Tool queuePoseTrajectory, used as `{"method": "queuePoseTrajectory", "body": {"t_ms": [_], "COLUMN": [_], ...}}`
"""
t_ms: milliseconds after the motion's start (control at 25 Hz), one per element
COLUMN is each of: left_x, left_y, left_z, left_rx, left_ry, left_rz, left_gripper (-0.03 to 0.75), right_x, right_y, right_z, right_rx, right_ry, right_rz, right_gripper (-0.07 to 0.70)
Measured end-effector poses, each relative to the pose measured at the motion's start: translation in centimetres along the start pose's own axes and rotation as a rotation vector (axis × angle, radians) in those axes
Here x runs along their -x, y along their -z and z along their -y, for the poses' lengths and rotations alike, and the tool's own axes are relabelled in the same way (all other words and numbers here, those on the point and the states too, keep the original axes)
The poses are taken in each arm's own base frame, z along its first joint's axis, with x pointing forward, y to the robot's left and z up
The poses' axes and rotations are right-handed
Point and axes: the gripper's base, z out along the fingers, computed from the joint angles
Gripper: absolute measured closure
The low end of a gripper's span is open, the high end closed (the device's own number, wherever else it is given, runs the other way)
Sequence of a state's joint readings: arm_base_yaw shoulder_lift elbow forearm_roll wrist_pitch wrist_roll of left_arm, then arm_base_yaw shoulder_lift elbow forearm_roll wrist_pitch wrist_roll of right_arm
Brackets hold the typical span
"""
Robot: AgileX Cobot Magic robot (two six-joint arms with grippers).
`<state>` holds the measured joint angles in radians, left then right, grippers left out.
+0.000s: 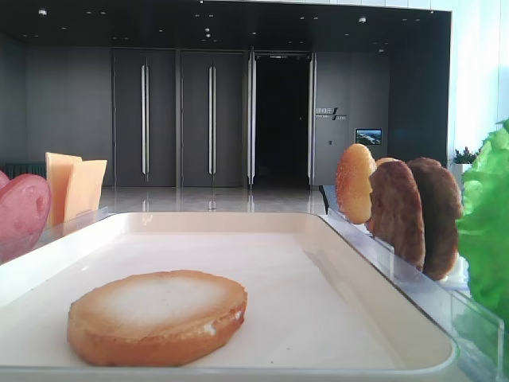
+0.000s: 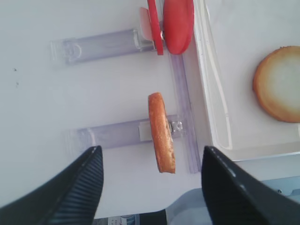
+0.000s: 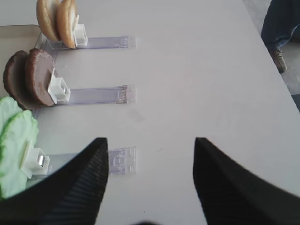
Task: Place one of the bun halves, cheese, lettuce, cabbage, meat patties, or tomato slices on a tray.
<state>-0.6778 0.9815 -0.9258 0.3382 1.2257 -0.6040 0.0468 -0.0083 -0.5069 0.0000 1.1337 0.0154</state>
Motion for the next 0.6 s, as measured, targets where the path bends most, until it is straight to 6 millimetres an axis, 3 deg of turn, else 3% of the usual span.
{"method": "queuePoseTrajectory", "body": {"t_ms": [200, 600], "left_x": [0.0, -0.2], "left_y": [1.0, 0.5], "left_z": [-2.1, -8.3], "left_rx": [0.055, 0.219], "left_ry": [0.083, 0.242], "left_rz": [0.064, -0.021], "left_gripper": [0.219, 0.219], "right_x": [0.0, 0.0], "right_y": [0.0, 0.0], "right_z": [0.0, 0.0], "right_rx": [0.0, 0.0], "right_ry": [0.0, 0.0], "right_rz": [0.0, 0.0], "right_gripper": [0.244, 0.244]}}
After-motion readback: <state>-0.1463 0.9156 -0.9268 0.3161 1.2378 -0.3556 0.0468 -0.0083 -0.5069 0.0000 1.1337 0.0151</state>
